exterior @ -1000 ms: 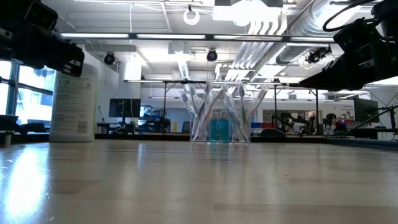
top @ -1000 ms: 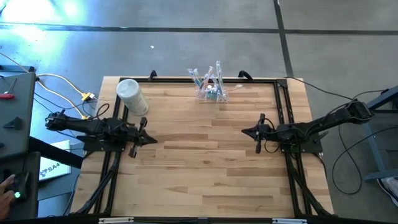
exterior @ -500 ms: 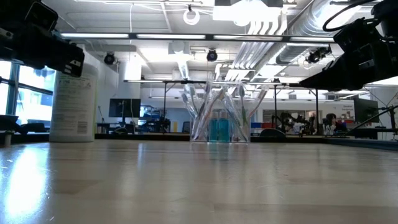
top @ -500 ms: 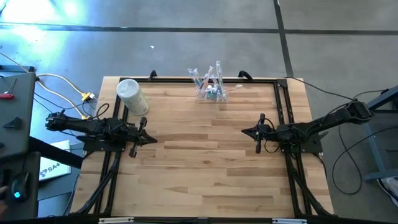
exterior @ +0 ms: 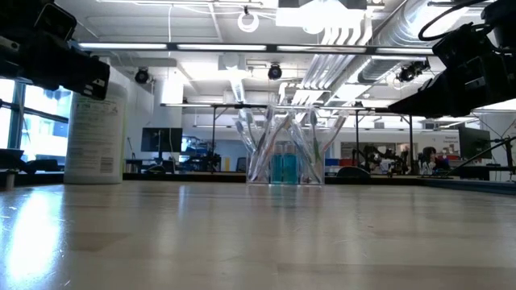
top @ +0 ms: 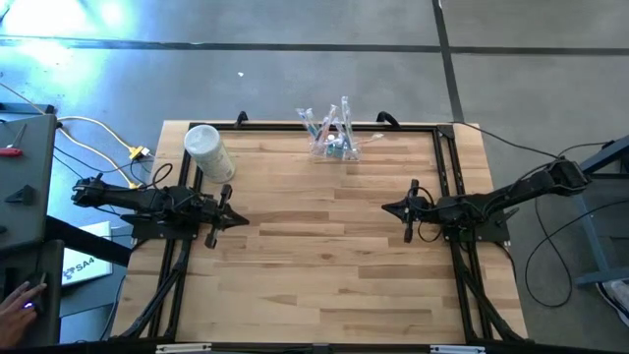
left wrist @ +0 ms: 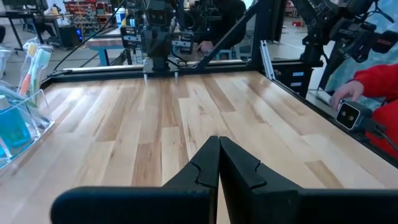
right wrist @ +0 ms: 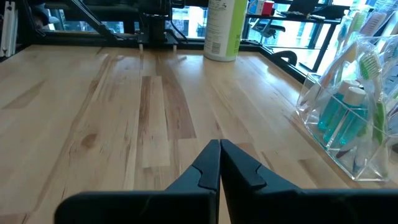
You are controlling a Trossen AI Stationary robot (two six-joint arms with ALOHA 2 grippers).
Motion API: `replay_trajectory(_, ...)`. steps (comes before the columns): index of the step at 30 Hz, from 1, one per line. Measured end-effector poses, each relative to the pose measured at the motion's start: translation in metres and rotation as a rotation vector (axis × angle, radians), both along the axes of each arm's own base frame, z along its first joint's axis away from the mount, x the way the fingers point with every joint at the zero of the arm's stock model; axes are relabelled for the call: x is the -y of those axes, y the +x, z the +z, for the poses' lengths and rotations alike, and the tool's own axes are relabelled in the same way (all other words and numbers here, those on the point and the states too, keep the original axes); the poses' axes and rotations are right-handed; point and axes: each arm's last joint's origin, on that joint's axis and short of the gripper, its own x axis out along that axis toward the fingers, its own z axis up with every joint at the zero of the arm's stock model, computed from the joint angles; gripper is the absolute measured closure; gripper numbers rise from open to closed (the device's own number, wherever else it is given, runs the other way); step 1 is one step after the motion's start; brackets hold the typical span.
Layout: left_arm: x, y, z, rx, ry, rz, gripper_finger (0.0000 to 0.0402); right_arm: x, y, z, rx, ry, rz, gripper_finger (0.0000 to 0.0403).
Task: Pick & Place toothbrushing station
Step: Return to Home Position
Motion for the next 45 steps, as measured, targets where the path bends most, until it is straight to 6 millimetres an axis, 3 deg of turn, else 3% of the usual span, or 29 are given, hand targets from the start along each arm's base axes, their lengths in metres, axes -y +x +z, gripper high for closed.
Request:
replay_trajectory(11,-0.0023,0.0003,0.0011,0.012,0.002,0.078,0.0396,0.0,0.0,0.0,0.0,0.0,0.0,0.0401)
replay_trajectory(45,-0.0022,0.0003,0.0011,0.012,0.002,0.076,0.0396,0.0,0.0,-0.0001,0.0,0.0,-0.001,0.0401)
